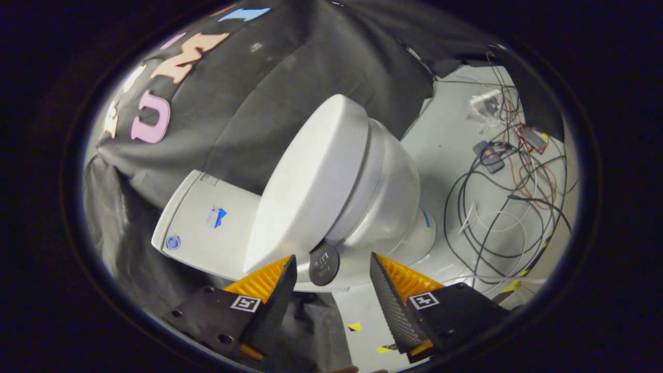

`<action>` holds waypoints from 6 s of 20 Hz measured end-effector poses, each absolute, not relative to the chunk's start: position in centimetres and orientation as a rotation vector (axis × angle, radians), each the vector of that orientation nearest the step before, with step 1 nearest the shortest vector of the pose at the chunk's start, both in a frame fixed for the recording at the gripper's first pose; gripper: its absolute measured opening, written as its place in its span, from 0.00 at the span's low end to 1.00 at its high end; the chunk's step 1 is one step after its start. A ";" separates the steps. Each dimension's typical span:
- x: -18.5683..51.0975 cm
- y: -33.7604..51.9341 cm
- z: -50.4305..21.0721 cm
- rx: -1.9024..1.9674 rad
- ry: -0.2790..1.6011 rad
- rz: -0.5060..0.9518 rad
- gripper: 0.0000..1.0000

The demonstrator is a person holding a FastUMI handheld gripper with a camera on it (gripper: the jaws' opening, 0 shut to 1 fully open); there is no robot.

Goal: Open the toilet lid.

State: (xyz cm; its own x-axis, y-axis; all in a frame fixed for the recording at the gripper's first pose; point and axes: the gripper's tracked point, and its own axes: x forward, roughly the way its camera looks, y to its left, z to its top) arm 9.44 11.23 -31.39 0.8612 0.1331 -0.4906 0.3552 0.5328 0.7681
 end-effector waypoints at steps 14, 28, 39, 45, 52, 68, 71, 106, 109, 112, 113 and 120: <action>11.9 13.3 -32.0 1.203 0.574 -0.223 0.05; 12.4 14.6 -23.0 1.106 0.418 -0.300 0.03; 13.8 16.9 -17.3 1.044 0.399 -0.296 0.01; 14.6 18.3 -15.1 0.938 0.377 -0.302 0.01; 14.9 19.2 -13.8 0.667 0.358 -0.328 0.01; 16.2 21.6 -10.6 0.340 0.309 -0.445 0.01; 16.6 22.4 -9.8 0.271 0.306 -0.473 0.01; 24.0 38.1 -6.9 0.077 0.295 -0.290 0.04; 24.2 38.6 -6.9 0.073 0.292 -0.293 0.04; 24.2 39.0 -7.0 0.080 0.285 -0.294 0.04; 24.9 39.7 -7.6 0.102 0.300 -0.275 0.04; 24.1 40.1 -7.9 0.038 0.323 -0.179 0.77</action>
